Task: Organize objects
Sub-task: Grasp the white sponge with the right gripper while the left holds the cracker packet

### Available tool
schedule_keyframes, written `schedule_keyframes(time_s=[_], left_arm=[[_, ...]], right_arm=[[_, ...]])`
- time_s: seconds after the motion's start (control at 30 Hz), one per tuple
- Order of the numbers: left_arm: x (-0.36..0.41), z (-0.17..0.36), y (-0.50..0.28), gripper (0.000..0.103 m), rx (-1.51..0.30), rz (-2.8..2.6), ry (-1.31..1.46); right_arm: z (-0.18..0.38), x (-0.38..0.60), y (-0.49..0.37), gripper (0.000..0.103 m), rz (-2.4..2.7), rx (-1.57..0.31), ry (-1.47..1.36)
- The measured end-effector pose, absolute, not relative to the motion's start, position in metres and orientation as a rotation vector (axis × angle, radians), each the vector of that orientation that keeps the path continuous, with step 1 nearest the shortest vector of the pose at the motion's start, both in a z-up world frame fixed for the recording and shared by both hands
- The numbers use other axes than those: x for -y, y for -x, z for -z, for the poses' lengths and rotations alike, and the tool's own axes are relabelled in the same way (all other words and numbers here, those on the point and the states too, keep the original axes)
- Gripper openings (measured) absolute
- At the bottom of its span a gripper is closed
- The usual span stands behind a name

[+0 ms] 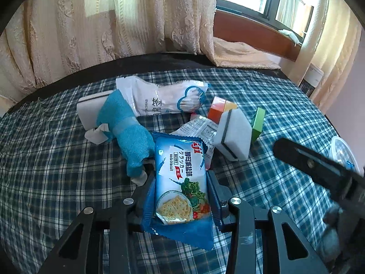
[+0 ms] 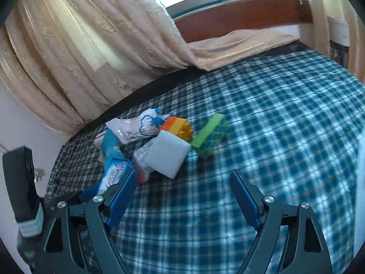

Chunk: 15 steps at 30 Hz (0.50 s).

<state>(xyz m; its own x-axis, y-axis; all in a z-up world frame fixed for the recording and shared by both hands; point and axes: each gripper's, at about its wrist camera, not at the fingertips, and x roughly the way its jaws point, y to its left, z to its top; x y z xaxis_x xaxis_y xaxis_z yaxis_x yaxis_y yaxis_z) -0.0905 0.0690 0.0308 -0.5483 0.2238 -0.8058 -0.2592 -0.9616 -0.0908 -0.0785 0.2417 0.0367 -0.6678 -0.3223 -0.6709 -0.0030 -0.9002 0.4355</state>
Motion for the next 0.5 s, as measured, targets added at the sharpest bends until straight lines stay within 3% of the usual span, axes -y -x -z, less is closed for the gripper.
schedule_keyframes(time_s=[0.17,0.37,0.5], left_arm=[[-0.066,-0.025,0.094,0.044,-0.048,-2.538,1.345],[-0.062,-0.02,0.098,0.044,-0.026,-2.524,1.374],[-0.06,-0.019,0.099,0.046,-0.003,-2.523,1.372]], right_arm=[[-0.031,-0.231,0.101,0.083,2.574,0.645,-1.22],[-0.016,-0.221,0.128,0.067,2.5,0.664,-1.3],[-0.006,-0.219,0.138,0.066,2.485,0.684,-1.328]])
